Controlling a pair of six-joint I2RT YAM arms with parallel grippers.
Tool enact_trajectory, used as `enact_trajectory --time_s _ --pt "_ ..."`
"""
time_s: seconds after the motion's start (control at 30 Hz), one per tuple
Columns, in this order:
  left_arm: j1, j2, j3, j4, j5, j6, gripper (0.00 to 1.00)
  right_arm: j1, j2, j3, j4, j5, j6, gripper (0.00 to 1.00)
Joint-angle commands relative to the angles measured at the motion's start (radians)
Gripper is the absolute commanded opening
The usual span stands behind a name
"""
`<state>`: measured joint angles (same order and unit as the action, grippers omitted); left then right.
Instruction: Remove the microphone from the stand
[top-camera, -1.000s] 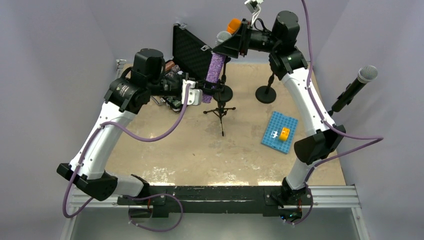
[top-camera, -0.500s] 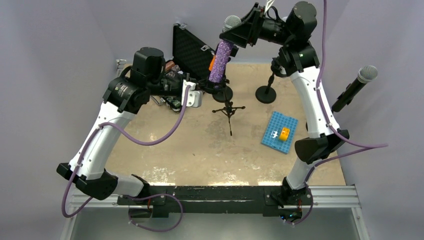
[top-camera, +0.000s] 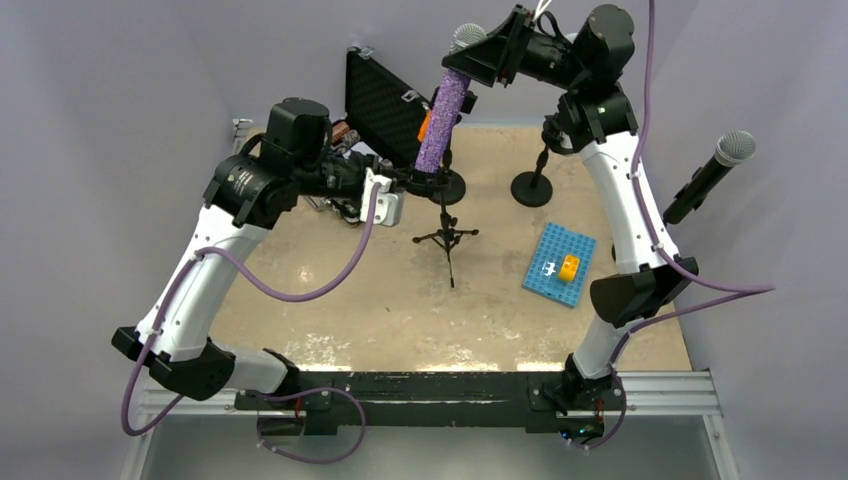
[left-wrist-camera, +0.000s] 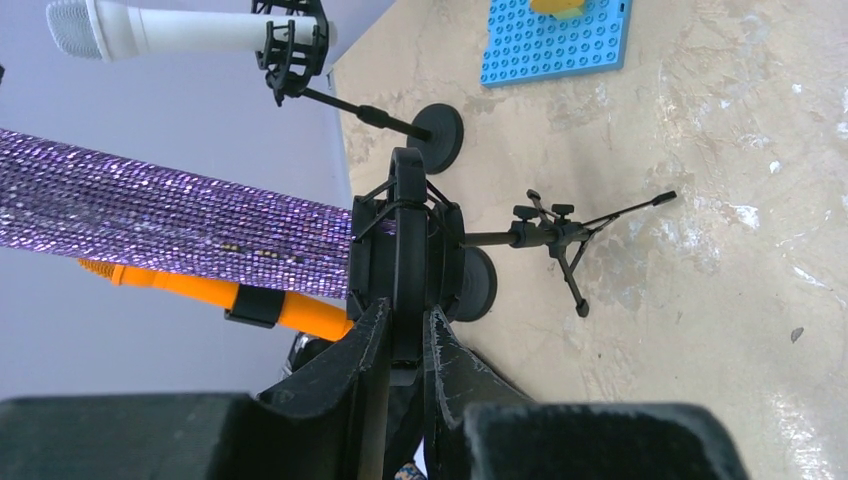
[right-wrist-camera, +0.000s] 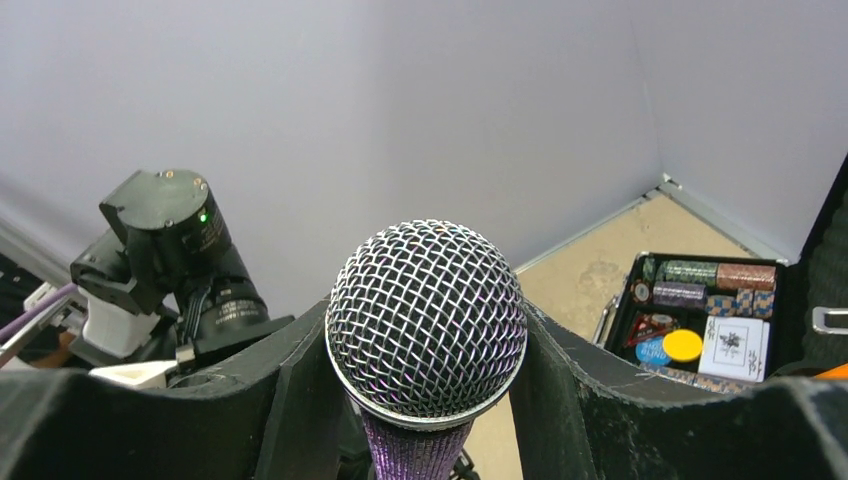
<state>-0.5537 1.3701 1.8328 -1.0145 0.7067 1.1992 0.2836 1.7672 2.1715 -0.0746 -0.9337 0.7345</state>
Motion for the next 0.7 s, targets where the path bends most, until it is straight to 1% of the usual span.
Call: enact_trajectory --time_s 0.0,0.2,0.3,0.4,0.53,0.57,0.6,0.67 --pt "-0.015 -0.021 0.024 -0.04 0.02 0.063 0.0 -0.012 -0.023 0.074 0.078 0.097 0.053 0.0" --pt "-0.034 -0.022 0.022 0.045 0.014 0.06 0.0 -0.019 -0.027 0.075 0.055 0.129 0.053 0.0" --pt "-0.051 -0.026 0.002 0.133 0.003 0.055 0.0 -0.026 -0.019 0.133 0.07 0.091 0.019 0.0" --pt "-0.068 -0.041 -0.061 0.216 -0.003 0.054 0.0 -0.043 -0.031 0.179 0.1 0.088 -0.036 0.0" --pt "-0.087 -0.043 -0.081 0.235 0.003 0.029 0.0 -0.071 -0.068 0.192 0.087 0.082 -0.091 0.0" --pt "-0.091 -0.046 -0.091 0.251 0.0 0.021 0.03 -0.08 -0.078 0.184 0.083 0.078 -0.092 0.0" --pt "-0.092 -0.053 -0.107 0.278 -0.002 0.006 0.12 -0.089 -0.087 0.173 0.081 0.072 -0.088 0.0" --pt "-0.093 -0.071 -0.144 0.352 -0.011 -0.038 0.38 -0.105 -0.106 0.141 0.078 0.061 -0.072 0.0"
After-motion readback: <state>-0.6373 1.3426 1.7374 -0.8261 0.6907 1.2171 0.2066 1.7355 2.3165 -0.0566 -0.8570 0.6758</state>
